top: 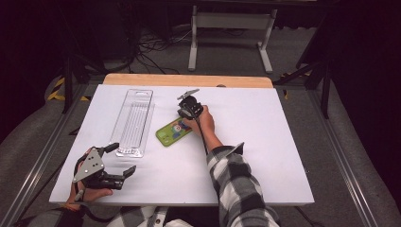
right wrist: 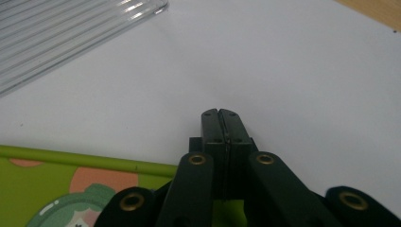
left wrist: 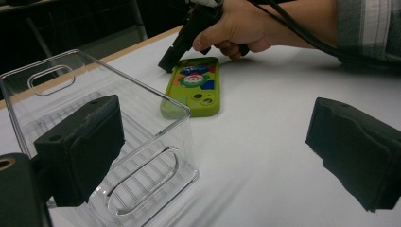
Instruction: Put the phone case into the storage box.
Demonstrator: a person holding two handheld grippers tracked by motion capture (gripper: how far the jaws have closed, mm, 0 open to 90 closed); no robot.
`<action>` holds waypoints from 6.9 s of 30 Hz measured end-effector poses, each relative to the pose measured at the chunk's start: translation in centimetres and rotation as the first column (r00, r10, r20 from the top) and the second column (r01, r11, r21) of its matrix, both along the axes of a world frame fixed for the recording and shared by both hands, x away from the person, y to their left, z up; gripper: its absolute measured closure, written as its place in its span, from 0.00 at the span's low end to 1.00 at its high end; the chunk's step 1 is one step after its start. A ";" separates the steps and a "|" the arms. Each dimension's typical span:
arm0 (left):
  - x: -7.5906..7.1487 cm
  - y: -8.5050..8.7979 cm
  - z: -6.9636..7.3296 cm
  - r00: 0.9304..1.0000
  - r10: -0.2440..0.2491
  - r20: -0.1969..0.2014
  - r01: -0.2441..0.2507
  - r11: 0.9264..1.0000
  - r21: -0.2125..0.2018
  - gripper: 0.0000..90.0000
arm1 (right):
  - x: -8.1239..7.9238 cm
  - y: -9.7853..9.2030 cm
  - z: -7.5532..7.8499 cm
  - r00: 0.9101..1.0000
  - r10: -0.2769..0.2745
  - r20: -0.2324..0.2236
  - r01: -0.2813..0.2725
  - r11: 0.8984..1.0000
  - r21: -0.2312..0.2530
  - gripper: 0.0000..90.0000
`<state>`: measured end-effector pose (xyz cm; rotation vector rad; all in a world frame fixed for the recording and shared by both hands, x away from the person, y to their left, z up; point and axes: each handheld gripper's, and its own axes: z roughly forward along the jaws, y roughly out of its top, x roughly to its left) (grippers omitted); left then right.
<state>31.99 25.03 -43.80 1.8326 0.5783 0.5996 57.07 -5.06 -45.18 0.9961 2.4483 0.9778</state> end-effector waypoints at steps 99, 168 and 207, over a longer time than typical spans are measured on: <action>-0.2 -1.0 0.0 0.999 -0.026 -0.020 0.027 0.998 0.059 0.06 | -10.9 1.5 4.4 0.979 -0.046 -0.197 0.031 0.996 -0.079 0.12; -0.3 -2.9 0.8 1.000 -0.018 -0.007 0.018 0.996 0.082 0.10 | -15.1 -3.0 7.8 0.992 -0.086 0.087 0.074 0.988 0.134 0.17; 2.1 -12.5 3.4 0.990 -0.127 -0.053 0.126 0.992 -0.022 0.21 | -20.4 -3.6 9.4 0.951 -0.063 0.301 -0.025 0.959 0.282 0.17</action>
